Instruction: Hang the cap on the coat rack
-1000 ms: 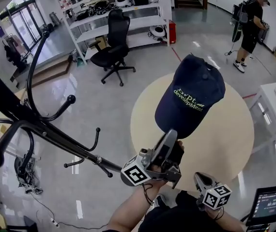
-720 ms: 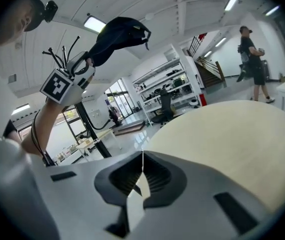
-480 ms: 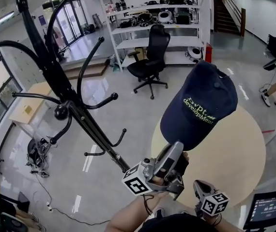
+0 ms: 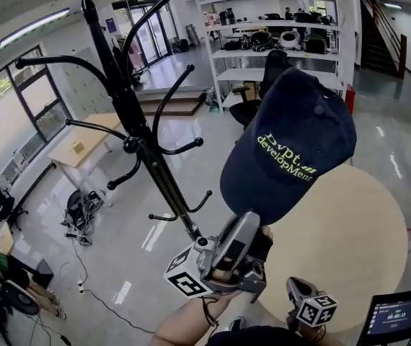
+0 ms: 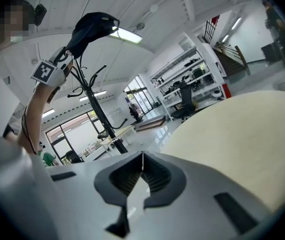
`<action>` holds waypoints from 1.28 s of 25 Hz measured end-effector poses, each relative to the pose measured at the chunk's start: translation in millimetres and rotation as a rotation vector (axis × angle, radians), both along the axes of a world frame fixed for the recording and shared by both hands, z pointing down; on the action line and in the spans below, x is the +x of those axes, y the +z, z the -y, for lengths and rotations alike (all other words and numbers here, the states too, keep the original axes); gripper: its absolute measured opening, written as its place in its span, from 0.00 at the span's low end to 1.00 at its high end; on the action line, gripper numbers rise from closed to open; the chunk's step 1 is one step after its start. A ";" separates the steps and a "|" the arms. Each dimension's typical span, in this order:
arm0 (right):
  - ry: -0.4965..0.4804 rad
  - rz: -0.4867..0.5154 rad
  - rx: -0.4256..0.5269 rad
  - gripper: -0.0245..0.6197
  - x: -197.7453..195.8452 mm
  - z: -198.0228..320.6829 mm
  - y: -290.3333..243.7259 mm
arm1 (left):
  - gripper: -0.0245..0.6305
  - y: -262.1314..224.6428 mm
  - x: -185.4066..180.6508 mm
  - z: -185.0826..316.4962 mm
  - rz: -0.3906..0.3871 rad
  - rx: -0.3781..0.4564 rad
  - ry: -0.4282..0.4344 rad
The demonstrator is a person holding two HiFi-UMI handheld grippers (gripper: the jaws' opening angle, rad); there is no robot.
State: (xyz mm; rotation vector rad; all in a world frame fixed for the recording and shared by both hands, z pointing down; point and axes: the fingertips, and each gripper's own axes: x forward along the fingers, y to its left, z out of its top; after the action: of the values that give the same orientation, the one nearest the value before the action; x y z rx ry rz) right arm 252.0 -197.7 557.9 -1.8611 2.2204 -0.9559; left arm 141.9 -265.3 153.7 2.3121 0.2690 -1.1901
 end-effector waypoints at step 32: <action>-0.335 0.022 0.028 0.05 -81.3 33.6 -3.5 | 0.08 -133.2 -251.3 -69.9 -0.242 0.316 -0.658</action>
State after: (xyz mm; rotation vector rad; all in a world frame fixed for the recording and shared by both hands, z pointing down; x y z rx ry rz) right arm 170.6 -231.2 554.4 -1.4854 2.5688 -0.9760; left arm -109.3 -195.5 20.5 2.6221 -0.2696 -1.8630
